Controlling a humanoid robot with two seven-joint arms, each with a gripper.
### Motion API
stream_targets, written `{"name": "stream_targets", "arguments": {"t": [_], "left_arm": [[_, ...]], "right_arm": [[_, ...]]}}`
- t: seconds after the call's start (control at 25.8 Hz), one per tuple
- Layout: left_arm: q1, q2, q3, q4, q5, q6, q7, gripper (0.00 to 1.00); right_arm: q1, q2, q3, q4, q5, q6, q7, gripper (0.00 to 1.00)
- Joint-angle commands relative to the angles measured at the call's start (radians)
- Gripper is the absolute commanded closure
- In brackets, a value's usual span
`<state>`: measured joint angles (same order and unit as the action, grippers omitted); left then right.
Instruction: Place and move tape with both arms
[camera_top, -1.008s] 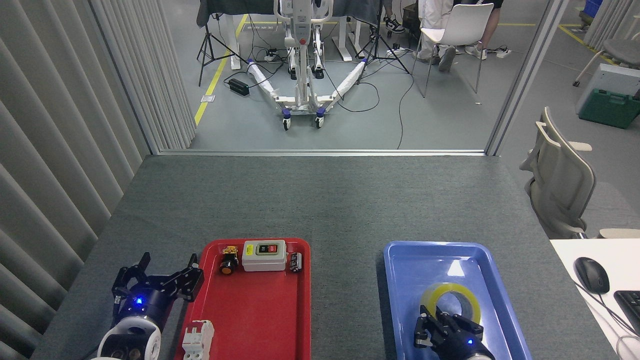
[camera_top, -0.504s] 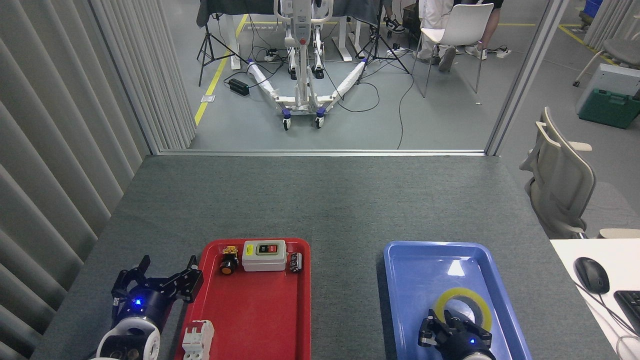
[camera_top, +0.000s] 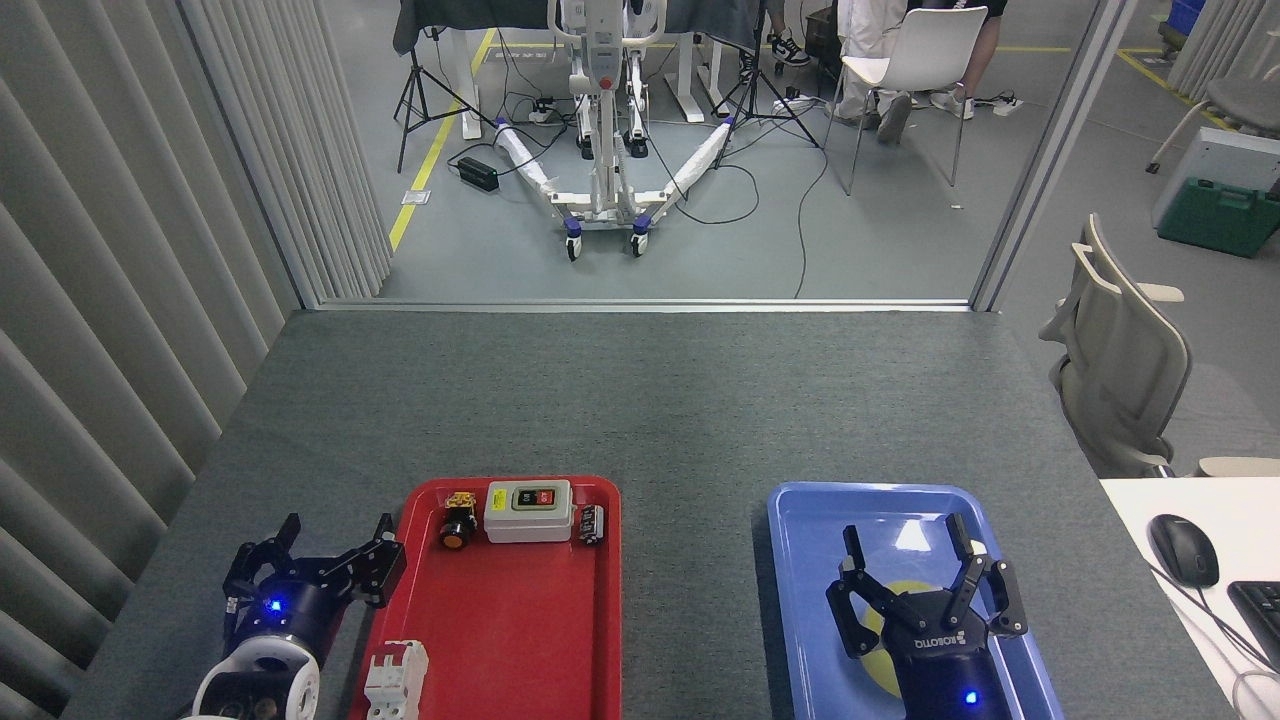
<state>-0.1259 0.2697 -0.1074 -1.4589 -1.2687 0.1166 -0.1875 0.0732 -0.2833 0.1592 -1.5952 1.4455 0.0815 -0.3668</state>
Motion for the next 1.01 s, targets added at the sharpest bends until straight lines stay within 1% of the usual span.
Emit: {"name": "stream_targets", "arguments": {"t": [0.0, 0.08, 0.12, 0.16, 0.27, 0.31, 0.35, 0.43, 0.47, 0.5, 0.58, 0.62, 0.7, 0.74, 0.78, 0.89, 0.97], "left_arm": [[0.0, -0.001, 0.0, -0.001, 0.015, 0.0, 0.002, 0.0], [0.0, -0.006, 0.002, -0.001, 0.019, -0.011, 0.005, 0.0], [0.0, -0.007, 0.002, -0.001, 0.019, -0.017, 0.006, 0.0], [0.0, -0.009, 0.002, -0.001, 0.019, -0.021, 0.008, 0.0], [0.005, -0.012, 0.002, -0.005, 0.019, -0.021, 0.02, 0.0], [0.009, -0.012, 0.002, -0.014, 0.02, -0.021, 0.043, 0.0], [0.02, -0.015, 0.002, -0.02, 0.028, -0.021, 0.106, 0.0], [0.048, -0.027, 0.0, -0.021, 0.078, -0.025, 0.299, 0.0], [0.051, -0.033, -0.002, -0.018, 0.106, -0.037, 0.372, 0.0], [0.054, -0.037, -0.002, -0.017, 0.123, -0.066, 0.395, 0.0], [0.055, -0.04, 0.008, -0.003, 0.132, -0.167, 0.385, 0.0], [0.055, -0.047, 0.015, 0.008, 0.134, -0.235, 0.382, 0.0], [0.055, -0.066, 0.054, 0.012, 0.134, -0.356, 0.379, 0.0], [0.055, -0.07, 0.071, 0.012, 0.134, -0.394, 0.378, 0.0], [0.057, -0.076, 0.081, 0.011, 0.134, -0.419, 0.376, 0.0], [0.057, -0.076, 0.08, 0.014, 0.134, -0.42, 0.358, 0.0], [0.058, -0.073, 0.077, 0.017, 0.134, -0.42, 0.347, 0.0]], "right_arm": [[0.019, 0.007, -0.003, 0.001, 0.006, -0.012, 0.078, 0.02], [0.034, 0.01, -0.001, -0.006, -0.039, -0.014, 0.189, 0.02], [0.034, 0.015, -0.001, -0.012, -0.054, -0.016, 0.213, 0.02], [0.037, 0.023, -0.001, -0.022, -0.063, -0.014, 0.221, 0.02], [0.042, 0.035, -0.001, -0.043, -0.065, -0.009, 0.227, 0.02], [0.042, 0.036, -0.001, -0.045, -0.065, -0.005, 0.227, 0.02], [0.042, 0.036, -0.001, -0.045, -0.066, -0.003, 0.227, 0.02], [0.043, 0.047, 0.0, -0.045, -0.066, 0.001, 0.227, 0.02], [0.042, 0.047, 0.0, -0.045, -0.066, 0.001, 0.227, 0.02], [0.043, 0.047, -0.001, -0.045, -0.066, 0.001, 0.227, 0.02], [0.043, 0.049, -0.001, -0.045, -0.066, 0.001, 0.227, 0.01], [0.045, 0.049, -0.001, -0.045, -0.066, 0.001, 0.227, 0.01], [0.045, 0.05, -0.001, -0.045, -0.066, 0.003, 0.226, 0.01], [0.045, 0.05, -0.003, -0.043, -0.066, 0.001, 0.224, 0.01], [0.045, 0.053, -0.001, -0.042, -0.068, -0.006, 0.224, 0.01], [0.045, 0.098, 0.003, -0.04, -0.077, -0.011, 0.227, 0.01], [0.045, 0.099, 0.002, -0.04, -0.077, -0.011, 0.227, 0.01]]}}
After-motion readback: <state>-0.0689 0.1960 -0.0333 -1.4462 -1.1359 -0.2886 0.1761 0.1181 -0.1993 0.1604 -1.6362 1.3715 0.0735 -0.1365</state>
